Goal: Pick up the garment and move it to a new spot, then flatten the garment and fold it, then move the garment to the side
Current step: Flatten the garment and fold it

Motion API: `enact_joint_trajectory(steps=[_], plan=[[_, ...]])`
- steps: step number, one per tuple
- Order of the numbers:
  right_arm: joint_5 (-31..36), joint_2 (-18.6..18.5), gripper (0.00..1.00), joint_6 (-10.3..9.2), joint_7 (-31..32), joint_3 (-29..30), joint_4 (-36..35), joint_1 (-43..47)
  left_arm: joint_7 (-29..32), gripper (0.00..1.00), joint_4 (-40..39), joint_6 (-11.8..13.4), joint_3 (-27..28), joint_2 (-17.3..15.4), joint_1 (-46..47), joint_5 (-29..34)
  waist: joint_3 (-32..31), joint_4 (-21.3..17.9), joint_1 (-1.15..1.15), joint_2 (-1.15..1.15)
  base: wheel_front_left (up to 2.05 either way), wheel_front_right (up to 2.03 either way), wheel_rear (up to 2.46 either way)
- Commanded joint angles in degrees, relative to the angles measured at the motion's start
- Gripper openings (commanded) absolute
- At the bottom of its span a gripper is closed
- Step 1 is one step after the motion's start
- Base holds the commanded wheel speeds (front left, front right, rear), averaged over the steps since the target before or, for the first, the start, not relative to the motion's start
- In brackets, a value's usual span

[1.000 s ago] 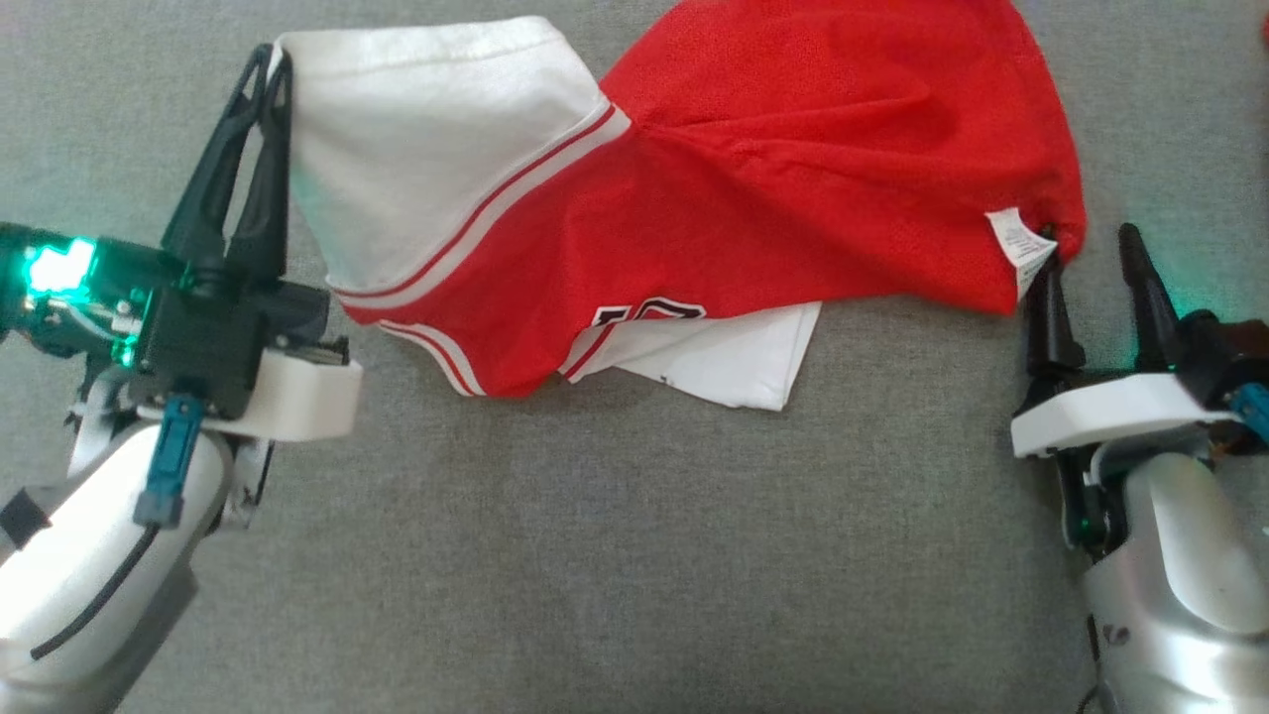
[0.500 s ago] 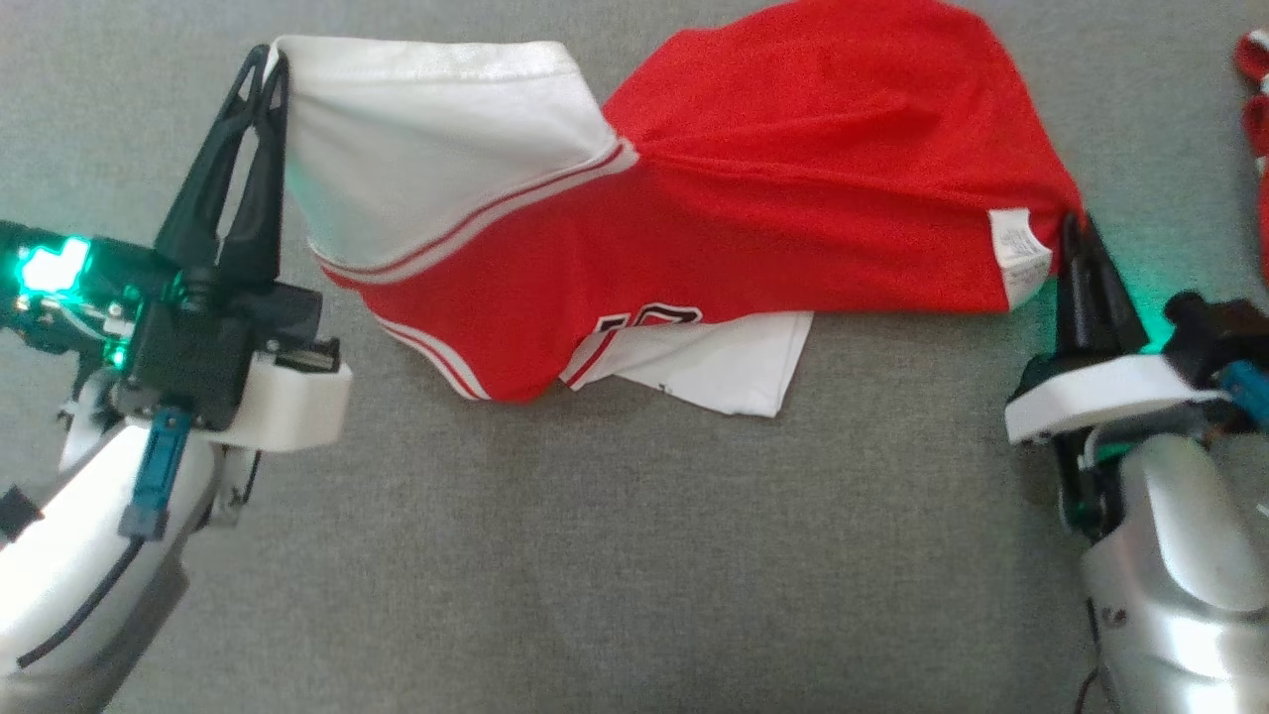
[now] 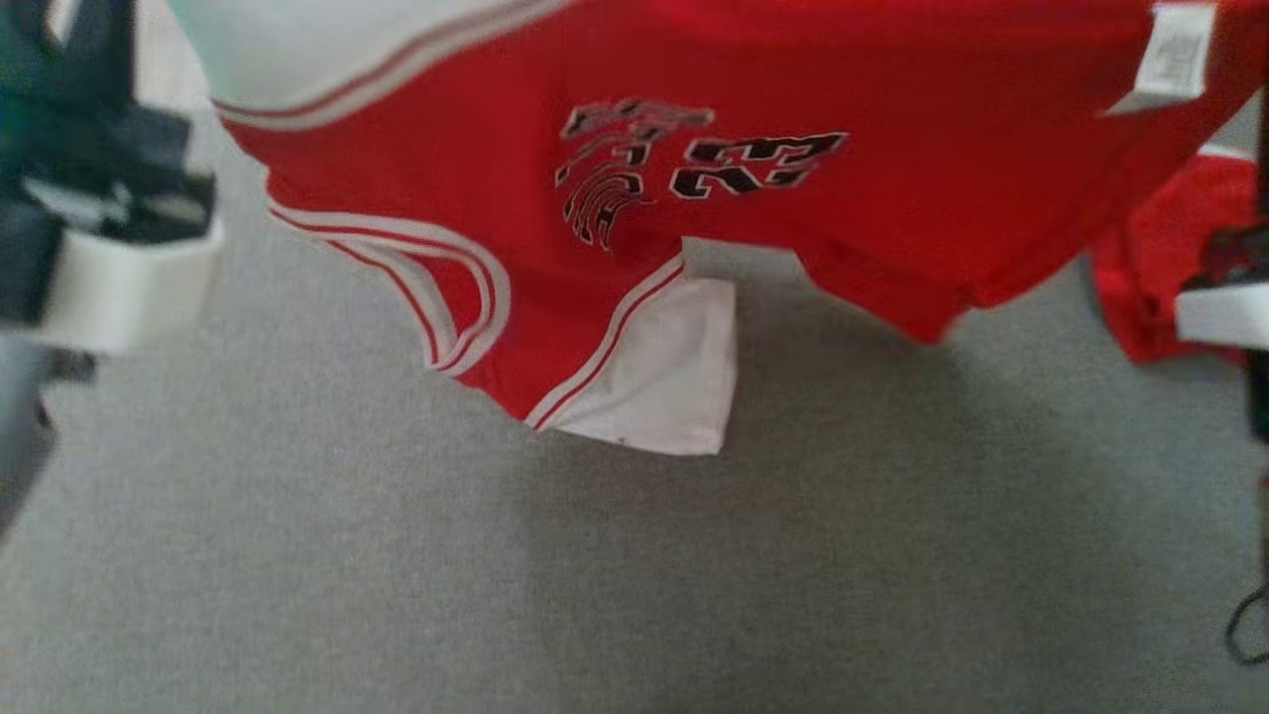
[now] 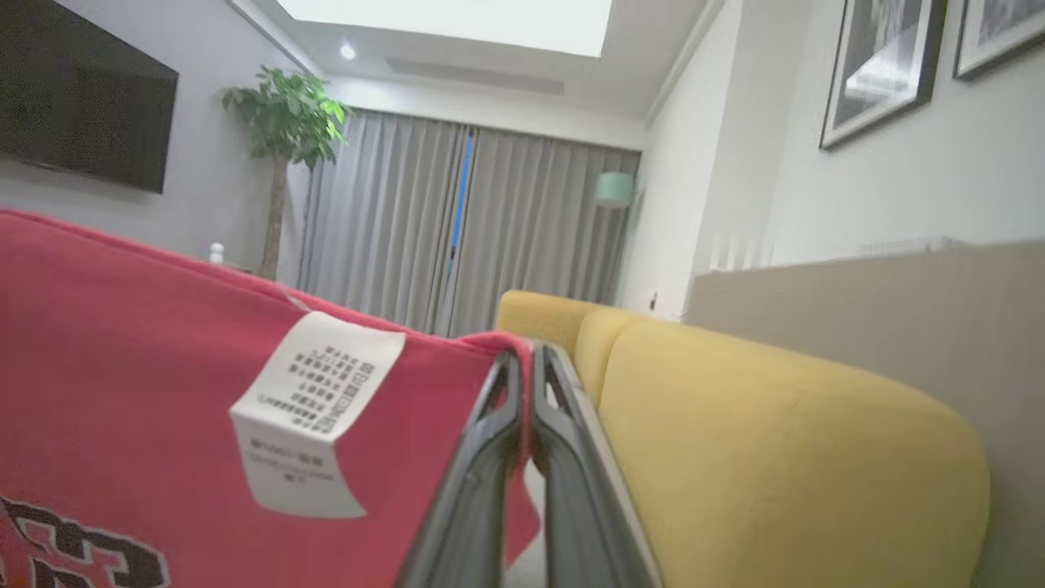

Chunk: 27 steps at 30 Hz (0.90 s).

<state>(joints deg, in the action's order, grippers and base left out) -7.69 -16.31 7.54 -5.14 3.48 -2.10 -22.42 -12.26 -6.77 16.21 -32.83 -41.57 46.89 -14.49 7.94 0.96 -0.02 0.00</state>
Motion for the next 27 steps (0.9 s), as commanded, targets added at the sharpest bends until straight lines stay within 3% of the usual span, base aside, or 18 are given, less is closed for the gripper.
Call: enact_joint_trajectory(steps=[1,7,12,16,19,27], plan=[[-0.72,-2.49,0.0,-0.05,1.94,-0.69,-3.28,-3.78,-0.14,0.0,-1.17,-0.93,3.93,-2.85,5.65,-0.32,-2.3,-1.07,0.02,0.0,0.0,0.0,0.0],[-3.81,-8.55,0.0,-0.05,9.32,-3.28,-4.2,-11.53,-0.93,0.0,2.19,-5.57,4.32,0.01,15.71,-1.99,-0.22,-0.88,0.02,0.0,0.0,0.0,0.0],[-8.94,-12.8,0.0,-0.05,13.74,-8.34,1.18,-22.93,0.3,0.0,13.23,-11.47,2.48,2.65,25.82,-2.48,5.28,-0.89,0.02,0.0,0.0,0.0,0.0],[-10.69,-13.38,0.0,-0.05,13.78,-12.97,7.5,-32.34,1.04,0.0,23.01,-14.16,1.95,5.03,33.79,-2.46,11.47,-1.3,0.02,0.0,0.0,0.0,0.0],[-10.45,-12.62,0.0,-0.05,11.53,-15.75,12.62,-38.87,0.3,0.0,29.31,-14.84,1.54,6.54,39.64,-1.04,15.75,-1.72,0.02,0.0,0.0,0.0,0.0],[-10.8,-11.66,0.0,-0.05,4.72,-18.49,24.7,-52.55,-2.62,0.0,37.34,-12.87,3.77,11.06,50.83,0.84,22.43,-1.58,0.02,0.0,0.0,0.0,0.0]])
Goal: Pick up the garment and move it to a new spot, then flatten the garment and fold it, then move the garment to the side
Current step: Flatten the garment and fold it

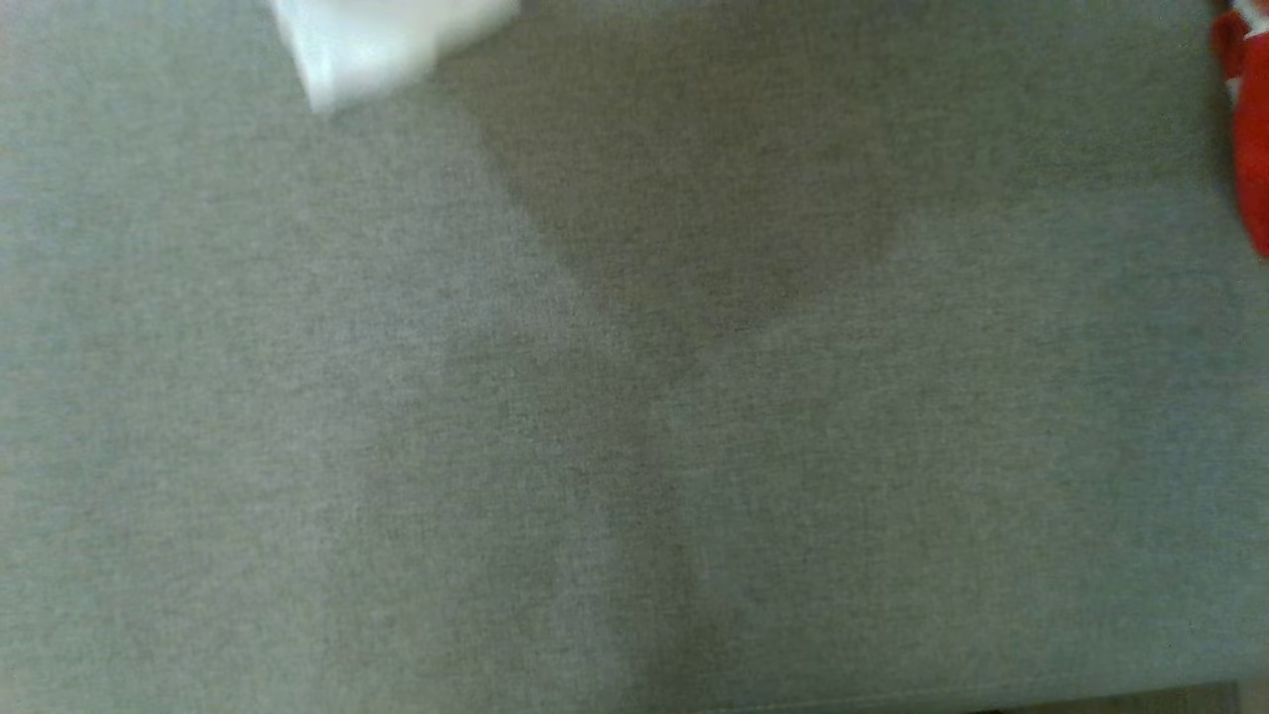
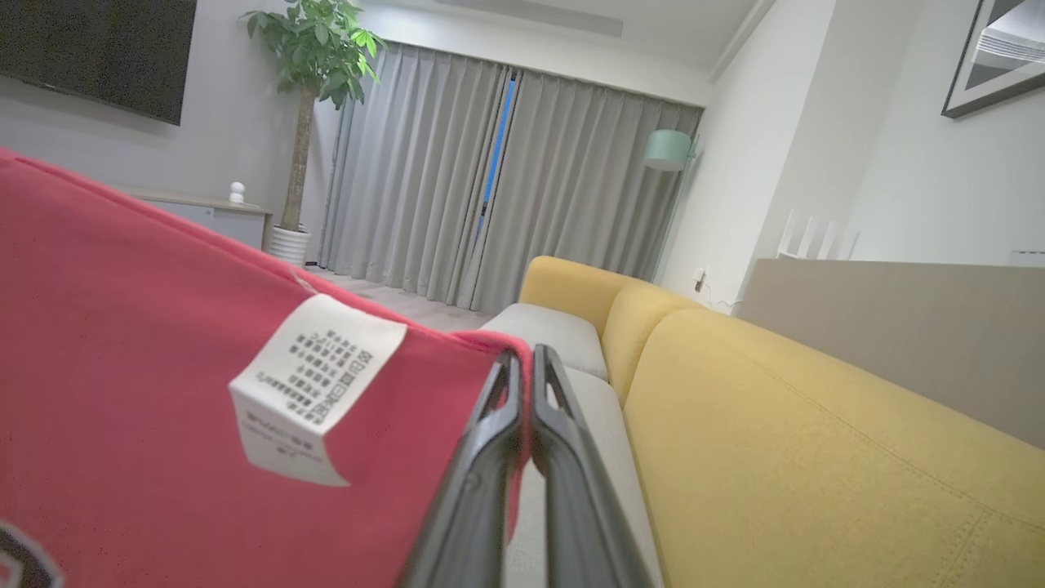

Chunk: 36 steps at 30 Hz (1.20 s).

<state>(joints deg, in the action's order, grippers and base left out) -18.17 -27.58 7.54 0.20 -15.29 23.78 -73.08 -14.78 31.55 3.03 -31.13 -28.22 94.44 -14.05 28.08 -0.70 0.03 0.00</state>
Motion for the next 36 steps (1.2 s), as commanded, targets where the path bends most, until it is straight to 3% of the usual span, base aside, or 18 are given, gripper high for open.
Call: enact_joint_trajectory(steps=[1,9,13,20,31,36], plan=[[-0.22,-0.75,0.0,-0.05,-1.27,-0.02,-0.18,-3.06,-0.15,0.0,-1.32,0.12,2.17,-1.95,3.98,0.76,3.01,0.28,-0.03,0.0,0.0,0.0,0.0],[-1.13,-2.36,0.0,-0.05,-5.47,-3.38,6.76,-3.5,-0.2,0.0,-8.4,-1.71,3.47,-1.77,-2.5,2.62,6.47,1.71,-0.03,0.0,0.0,0.0,0.0],[-2.44,-2.92,0.0,-0.05,-7.69,-4.74,9.86,0.11,-0.21,0.0,-14.46,-1.99,4.61,-2.48,-12.09,2.82,6.19,2.38,-0.03,0.0,0.0,0.0,0.0],[-5.55,-4.71,0.0,-0.05,-11.15,-6.19,12.97,10.51,-0.21,0.0,-26.14,-0.16,7.82,-4.42,-34.79,3.61,1.63,2.89,-0.03,0.0,0.0,0.0,0.0],[-7.52,-5.79,0.0,-0.05,-13.64,-7.58,6.86,33.35,-0.21,0.0,-38.39,3.1,11.33,-6.67,-68.8,5.36,-9.89,0.8,-0.03,0.0,0.0,0.0,0.0],[-7.45,-5.34,0.0,-0.05,-13.69,-6.3,3.12,42.64,-0.21,0.0,-42.23,5.66,11.99,-5.74,-81.4,5.8,-14.89,0.25,-0.03,0.0,0.0,0.0,0.0]])
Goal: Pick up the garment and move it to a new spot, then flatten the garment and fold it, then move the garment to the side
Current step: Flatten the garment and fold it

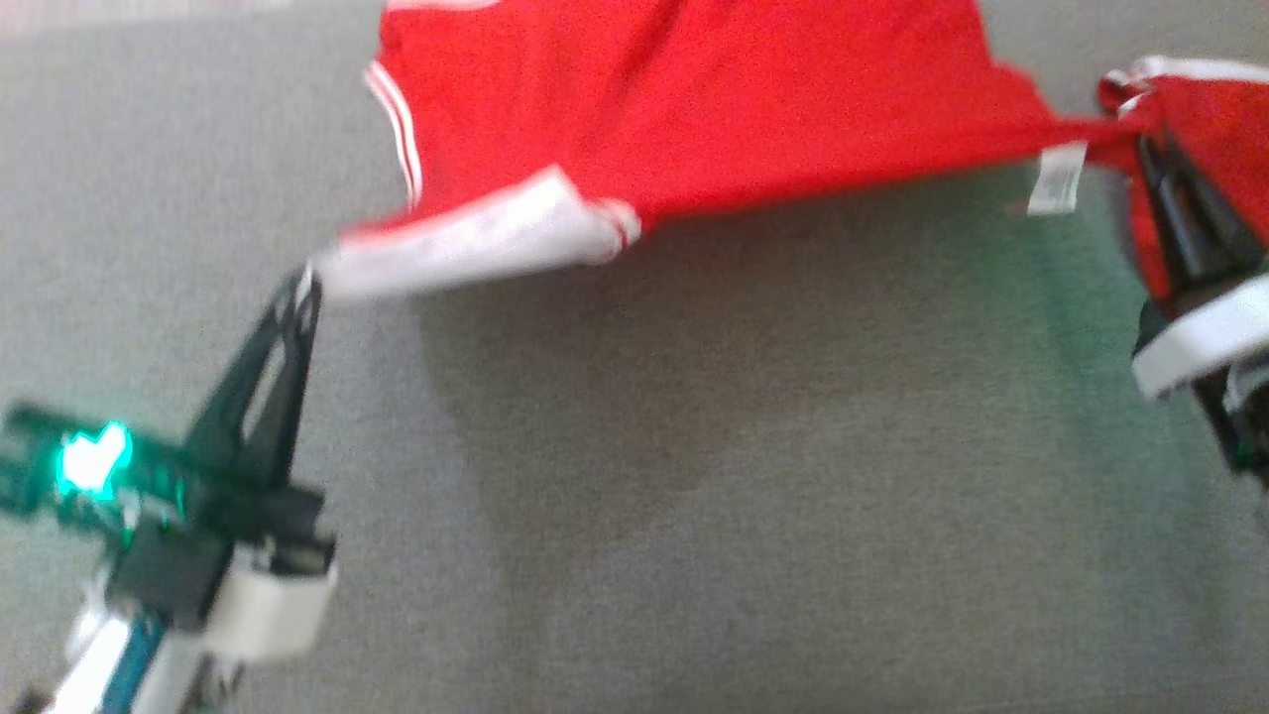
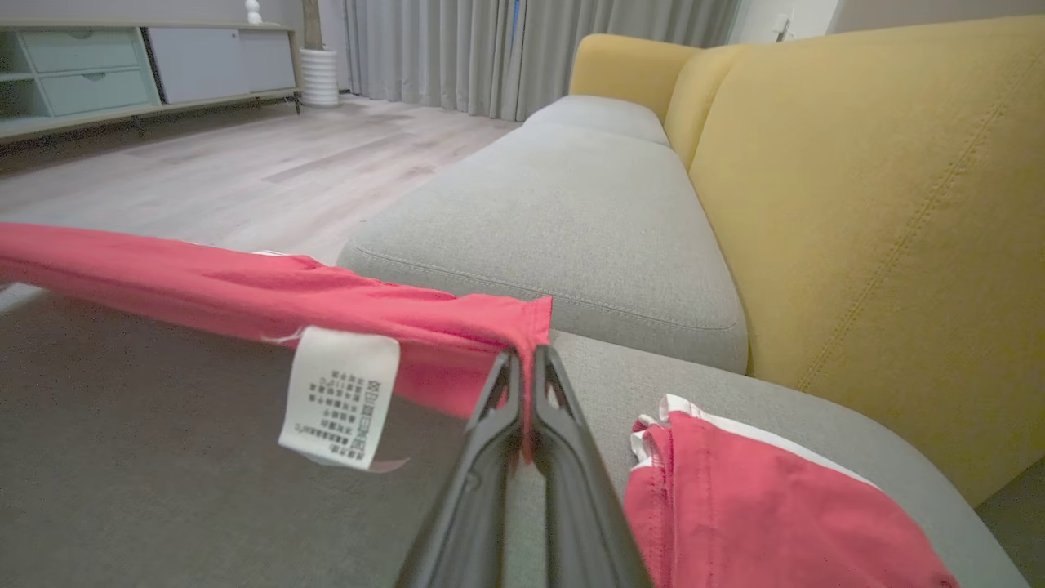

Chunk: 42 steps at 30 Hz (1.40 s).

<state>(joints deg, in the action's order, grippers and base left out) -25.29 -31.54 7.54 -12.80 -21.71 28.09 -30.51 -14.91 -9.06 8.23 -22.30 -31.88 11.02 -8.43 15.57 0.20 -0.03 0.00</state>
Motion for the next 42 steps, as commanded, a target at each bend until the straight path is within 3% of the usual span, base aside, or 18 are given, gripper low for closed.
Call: enact_joint_trajectory(steps=[1,11,15,23,31,37,42], plan=[[-0.3,-1.23,0.0,-0.05,-0.47,0.53,-2.1,1.83,-0.08,0.0,-2.21,1.27,3.51,-1.78,-0.52,0.02,-3.09,-0.81,0.03,0.0,0.0,0.0,0.0],[2.19,0.07,0.0,-0.05,3.91,9.47,-14.63,20.95,-0.08,0.0,-9.32,6.24,4.36,-0.55,-18.84,1.03,-6.54,-0.54,0.03,0.0,0.0,0.0,0.0],[3.87,2.3,0.0,-0.05,6.97,12.86,-19.56,25.92,-0.08,0.0,-9.48,6.15,4.2,-0.23,-19.42,1.57,-5.85,-0.72,0.03,0.0,0.0,0.0,0.0],[5.66,7.21,0.0,-0.05,10.34,16.2,-19.48,23.33,-0.08,0.0,-2.48,1.79,2.41,3.29,-6.42,2.53,-0.05,0.27,0.03,0.0,0.0,0.0,0.0],[7.71,7.21,0.0,-0.05,9.0,15.04,-14.99,14.69,-0.08,0.0,7.06,-2.59,1.0,5.89,9.04,5.68,5.24,0.87,0.03,0.0,0.0,0.0,0.0],[8.08,6.63,0.0,-0.05,7.58,12.98,-11.1,9.47,-0.08,0.0,11.59,-4.13,0.36,6.39,15.34,7.49,7.55,0.99,0.03,0.0,0.0,0.0,0.0],[7.76,6.47,0.0,-0.05,5.79,11.14,-7.63,4.58,-0.08,0.0,14.01,-3.3,0.52,6.45,19.52,9.02,9.71,0.85,0.03,0.0,0.0,0.0,0.0]])
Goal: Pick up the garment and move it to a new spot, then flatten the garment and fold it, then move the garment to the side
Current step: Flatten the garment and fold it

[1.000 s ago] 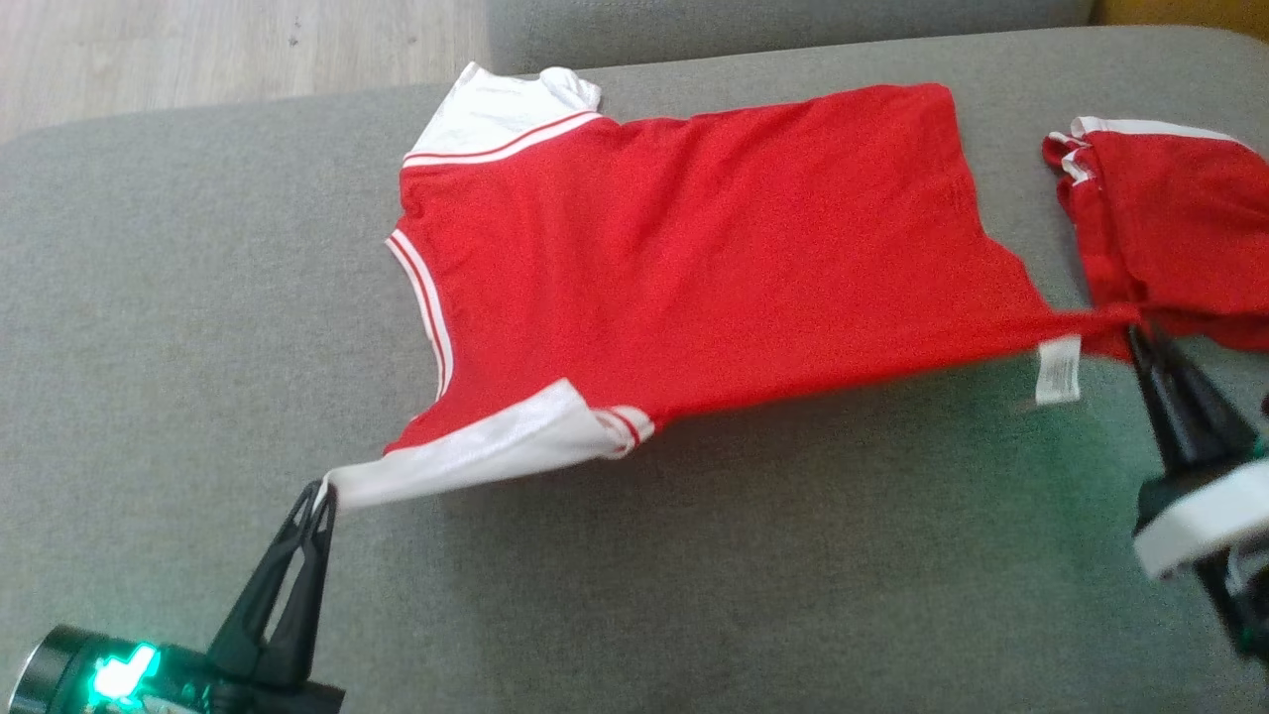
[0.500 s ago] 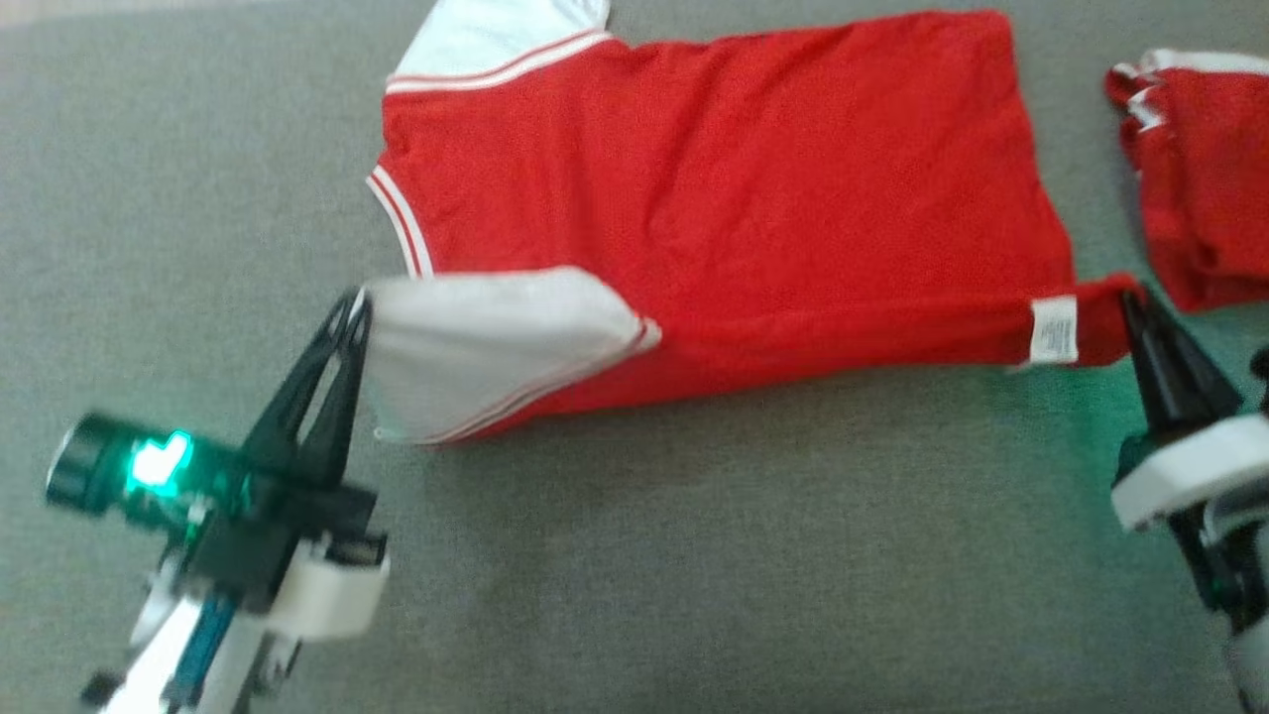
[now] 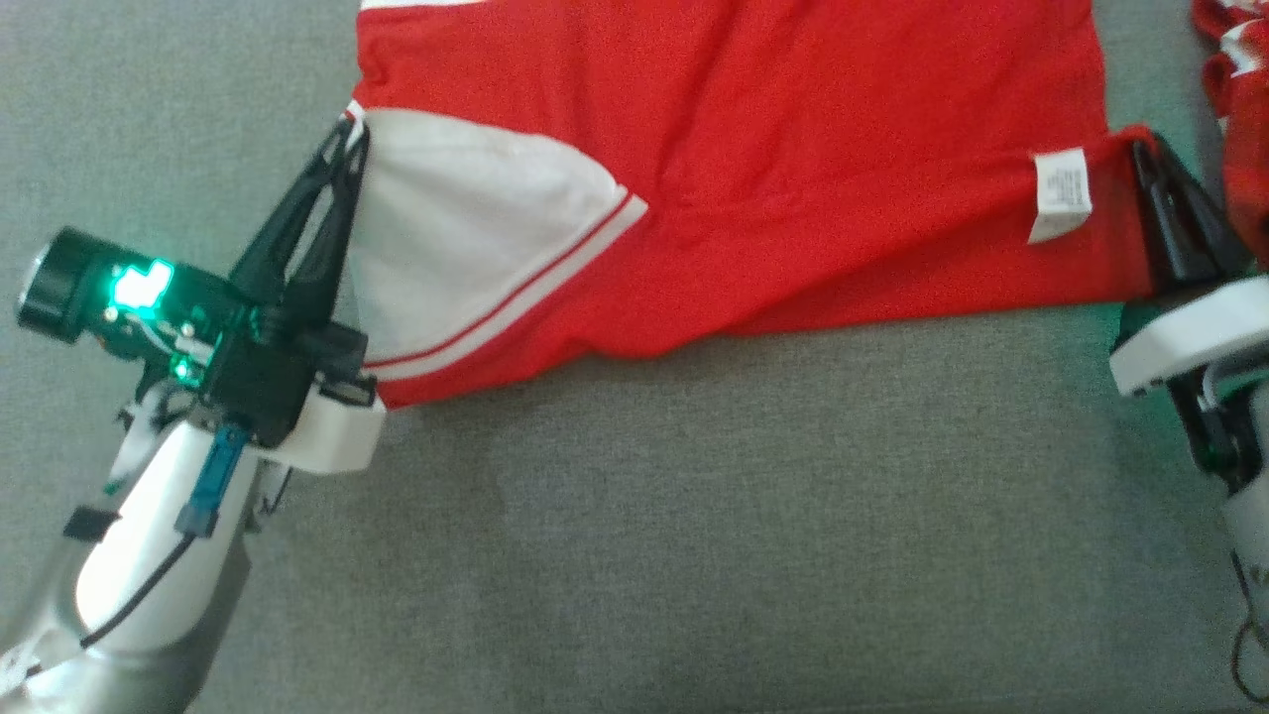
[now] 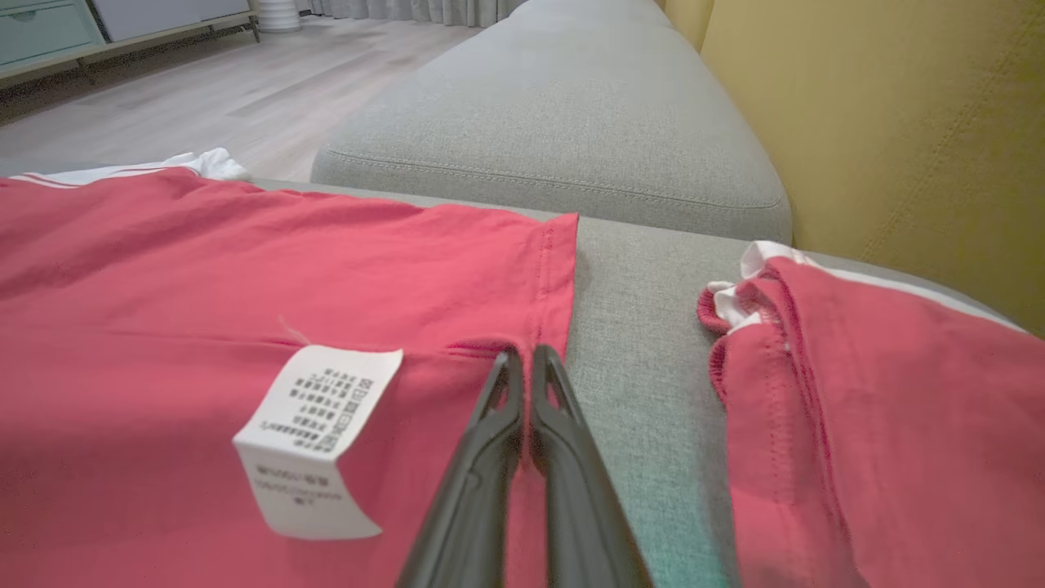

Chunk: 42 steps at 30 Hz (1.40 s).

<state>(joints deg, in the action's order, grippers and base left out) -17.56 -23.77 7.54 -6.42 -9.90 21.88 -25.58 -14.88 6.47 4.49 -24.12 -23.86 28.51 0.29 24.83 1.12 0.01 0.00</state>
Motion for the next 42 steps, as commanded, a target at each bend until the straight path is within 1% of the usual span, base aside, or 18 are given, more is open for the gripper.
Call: enact_joint_trajectory(steps=[1,2,3,4,5,6,7,10,12,15,19,21,25,28,34,37,41,42], plan=[[0.0,-1.26,0.0,-0.05,-1.05,-1.02,-0.74,-1.15,-0.12,0.0,-1.24,0.75,2.4,-1.58,2.63,0.47,0.75,-0.08,-0.01,0.0,0.0,0.0,0.0],[-0.21,-1.14,0.19,-0.05,-1.61,-1.46,-0.16,-1.85,-0.12,0.0,-0.82,0.91,2.4,-1.64,3.07,0.56,1.0,-0.11,-0.01,0.0,0.0,0.0,0.0],[-0.45,-1.08,0.61,-0.05,-2.23,-1.95,0.42,-2.48,-0.12,0.0,-0.29,0.93,2.24,-1.73,3.43,0.67,1.23,-0.12,-0.01,0.0,0.0,0.0,0.0],[-0.38,-1.15,1.0,-0.05,-2.98,-2.36,1.02,-3.08,-0.12,0.0,0.32,1.05,2.17,-1.69,3.69,0.62,1.37,-0.12,-0.01,0.0,0.0,0.0,0.0],[-0.32,-1.11,1.0,-0.05,-3.77,-2.61,1.64,-3.6,-0.12,0.15,1.37,1.36,2.33,-1.51,3.65,0.3,1.46,-0.17,-0.01,0.0,0.0,0.0,0.0],[-0.45,-0.91,1.0,-0.05,-4.52,-2.76,2.24,-4.0,-0.12,0.94,2.31,1.64,2.53,-1.28,3.59,-0.08,1.47,-0.19,-0.01,0.0,0.0,0.0,0.0],[-0.59,-0.66,1.0,-0.05,-5.15,-2.79,2.86,-4.28,-0.12,1.0,2.61,1.91,2.62,-0.94,3.54,-0.38,1.42,-0.21,-0.01,0.0,0.0,0.0,0.0],[-0.88,0.2,1.0,-0.05,-6.67,-2.69,4.4,-4.16,-0.12,1.0,3.38,2.7,3.38,0.85,1.23,-2.71,0.68,-0.4,-0.01,0.0,0.0,0.0,0.0],[-1.0,1.02,1.0,-0.05,-7.46,-2.11,4.92,-3.39,-0.12,1.0,3.01,2.96,4.72,3.23,-1.84,-6.09,-0.03,-0.66,-0.01,0.0,0.0,0.0,0.0],[-1.33,2.47,1.0,-0.05,-8.15,-1.01,4.64,-1.74,-0.12,1.0,3.02,2.62,6.92,6.86,-7.46,-11.22,-0.91,-1.03,-0.01,0.0,0.0,0.0,0.0],[-1.24,3.73,1.0,-0.05,-8.46,-0.34,3.44,0.73,-0.12,1.0,5.49,2.46,9.85,11.47,-13.62,-17.01,-1.49,-1.46,-0.01,0.0,0.0,0.0,0.0],[-1.37,4.17,1.0,-0.05,-8.51,-0.22,3.0,1.62,-0.12,1.0,7.72,2.39,10.87,13.16,-15.37,-19.3,-1.64,-1.67,-0.01,0.0,0.0,0.0,0.0],[-1.5,4.48,1.0,-0.05,-8.55,0.04,2.55,2.33,0.2,1.0,12.2,1.92,10.9,14.44,-15.76,-21.03,-1.55,-1.77,-0.01,0.0,0.0,0.0,0.0],[-1.5,4.67,1.0,-0.05,-8.56,0.36,2.25,2.45,0.16,1.0,13.66,1.22,10.87,15.07,-14.97,-21.85,-1.51,-1.79,-0.01,0.0,0.0,0.0,0.0],[-1.36,4.86,1.0,-0.05,-8.57,1.13,1.43,2.67,0.0,1.0,12.47,-0.68,10.29,16.91,-15.72,-23.42,-1.36,-1.62,-0.01,0.0,0.0,0.0,0.0],[-1.29,4.95,1.0,-0.05,-8.57,1.31,1.31,2.83,-0.04,1.0,11.48,-0.65,10.13,17.42,-15.93,-23.32,-1.25,-1.45,-0.01,0.0,0.0,0.0,0.0],[-1.21,5.11,1.0,-0.05,-8.57,1.47,1.05,3.15,-0.09,1.0,8.07,0.06,10.22,18.3,-16.35,-22.11,-0.94,-1.15,-0.01,0.0,0.0,0.0,0.0],[-1.17,5.2,1.0,-0.05,-8.57,1.48,0.93,3.2,-0.1,1.0,7.42,-0.15,9.63,18.62,-16.98,-21.86,-0.76,-1.1,-0.01,0.0,0.0,0.0,0.0]])
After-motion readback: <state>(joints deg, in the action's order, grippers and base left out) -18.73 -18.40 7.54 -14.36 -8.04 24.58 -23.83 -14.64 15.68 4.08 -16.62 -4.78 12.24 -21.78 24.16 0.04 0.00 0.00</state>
